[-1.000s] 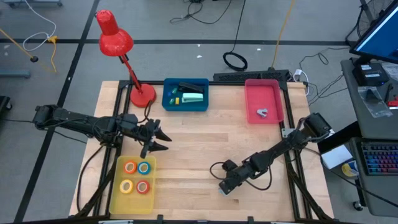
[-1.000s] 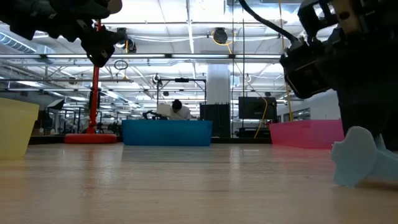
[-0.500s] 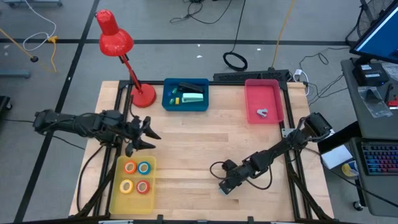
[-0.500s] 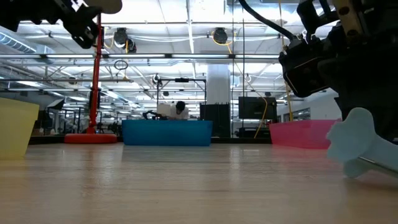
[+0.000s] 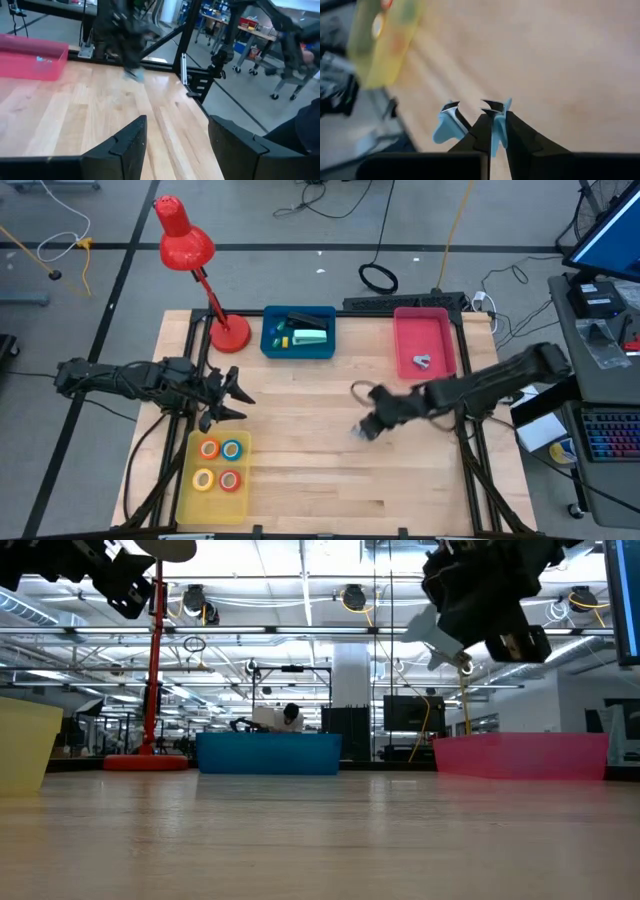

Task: Pick and place Stapler, Stapler remover, tape
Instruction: Put the gray staple remover into the pink bin

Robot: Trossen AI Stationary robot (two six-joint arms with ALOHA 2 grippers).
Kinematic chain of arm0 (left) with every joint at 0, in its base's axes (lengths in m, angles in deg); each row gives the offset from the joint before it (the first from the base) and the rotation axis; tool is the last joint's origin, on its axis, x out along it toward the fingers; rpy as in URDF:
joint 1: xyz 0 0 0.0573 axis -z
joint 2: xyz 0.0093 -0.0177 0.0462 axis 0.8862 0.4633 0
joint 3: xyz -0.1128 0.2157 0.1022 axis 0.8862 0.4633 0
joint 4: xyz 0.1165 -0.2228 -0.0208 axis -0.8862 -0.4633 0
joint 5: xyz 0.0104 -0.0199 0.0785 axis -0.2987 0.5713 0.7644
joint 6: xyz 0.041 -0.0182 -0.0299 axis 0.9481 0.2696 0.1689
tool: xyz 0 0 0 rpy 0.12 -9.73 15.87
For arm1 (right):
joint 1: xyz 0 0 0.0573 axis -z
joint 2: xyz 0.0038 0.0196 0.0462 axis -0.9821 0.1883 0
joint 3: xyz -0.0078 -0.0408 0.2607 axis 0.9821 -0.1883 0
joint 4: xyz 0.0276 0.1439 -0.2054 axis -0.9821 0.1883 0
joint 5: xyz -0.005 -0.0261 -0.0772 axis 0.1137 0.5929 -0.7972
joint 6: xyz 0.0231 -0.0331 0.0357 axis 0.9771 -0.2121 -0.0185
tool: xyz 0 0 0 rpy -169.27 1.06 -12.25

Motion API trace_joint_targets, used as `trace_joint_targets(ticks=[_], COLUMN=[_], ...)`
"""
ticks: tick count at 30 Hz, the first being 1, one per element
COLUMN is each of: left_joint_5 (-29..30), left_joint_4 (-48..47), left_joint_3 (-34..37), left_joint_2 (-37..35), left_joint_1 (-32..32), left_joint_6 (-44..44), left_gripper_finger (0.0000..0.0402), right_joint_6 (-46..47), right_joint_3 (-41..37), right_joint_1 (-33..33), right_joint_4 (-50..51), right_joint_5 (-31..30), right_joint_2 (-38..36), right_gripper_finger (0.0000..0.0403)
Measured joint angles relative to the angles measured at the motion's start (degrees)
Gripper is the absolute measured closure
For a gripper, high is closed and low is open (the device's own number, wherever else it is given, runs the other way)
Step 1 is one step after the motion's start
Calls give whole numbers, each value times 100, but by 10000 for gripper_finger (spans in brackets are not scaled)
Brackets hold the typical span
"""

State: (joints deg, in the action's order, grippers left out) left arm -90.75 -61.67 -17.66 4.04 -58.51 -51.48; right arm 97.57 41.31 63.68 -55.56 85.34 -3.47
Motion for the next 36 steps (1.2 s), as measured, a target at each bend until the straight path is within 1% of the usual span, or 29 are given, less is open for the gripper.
trace_joint_targets(ticks=[4,5,9,12,15,19,21,26,29,32,36], left_joint_5=[21,108,785,1427,1844,2113,2209,2431,2813,3156,3200], left_joint_4=[-223,-244,-73,136,657,1573,1792,1789,1427,1265,1200], left_joint_3=[1,22,270,515,870,1518,1754,2108,2111,2109,2109], left_joint_2=[-31,-31,-127,-299,-571,-1052,-1300,-1708,-1778,-1775,-1773], left_joint_1=[-10,-9,-12,-10,-12,-10,-10,-10,-10,-11,-10], left_joint_6=[159,183,89,-78,-156,-149,-129,-93,-96,-167,-243], left_gripper_finger=[190,190,190,190,190,190,190,190,190,190,190], right_joint_6=[-422,-528,-1206,-1960,-2774,-3761,-4173,-5075,-5563,-5955,-6179], right_joint_3=[0,0,0,0,0,0,0,0,0,0,0], right_joint_1=[508,645,1382,2147,2995,4075,4549,5570,6094,6514,6888], right_joint_4=[1212,1496,2397,2893,3232,3311,3311,3258,3125,2897,2483], right_joint_5=[-461,-604,-1070,-1077,-1056,-871,-775,-766,-771,-772,-753], right_joint_2=[-832,-1026,-1715,-2038,-2143,-2033,-1922,-1510,-1142,-696,-124], right_gripper_finger=[383,383,383,383,383,383,383,383,383,383,383])
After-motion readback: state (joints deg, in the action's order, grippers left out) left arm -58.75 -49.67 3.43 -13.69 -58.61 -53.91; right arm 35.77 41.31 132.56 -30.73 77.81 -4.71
